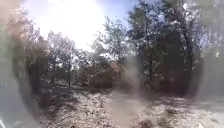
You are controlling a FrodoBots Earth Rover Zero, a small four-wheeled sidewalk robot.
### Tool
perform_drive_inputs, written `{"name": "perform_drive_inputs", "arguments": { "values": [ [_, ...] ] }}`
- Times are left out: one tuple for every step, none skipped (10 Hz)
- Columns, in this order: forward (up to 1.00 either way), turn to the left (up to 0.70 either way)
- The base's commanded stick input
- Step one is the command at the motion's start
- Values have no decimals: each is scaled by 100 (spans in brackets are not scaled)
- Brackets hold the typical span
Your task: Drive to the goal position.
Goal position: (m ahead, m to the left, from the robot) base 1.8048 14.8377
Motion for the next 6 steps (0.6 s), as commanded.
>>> {"name": "perform_drive_inputs", "arguments": {
  "values": [
    [45,0],
    [49,0],
    [59,0],
    [62,0],
    [70,0],
    [70,0]
  ]
}}
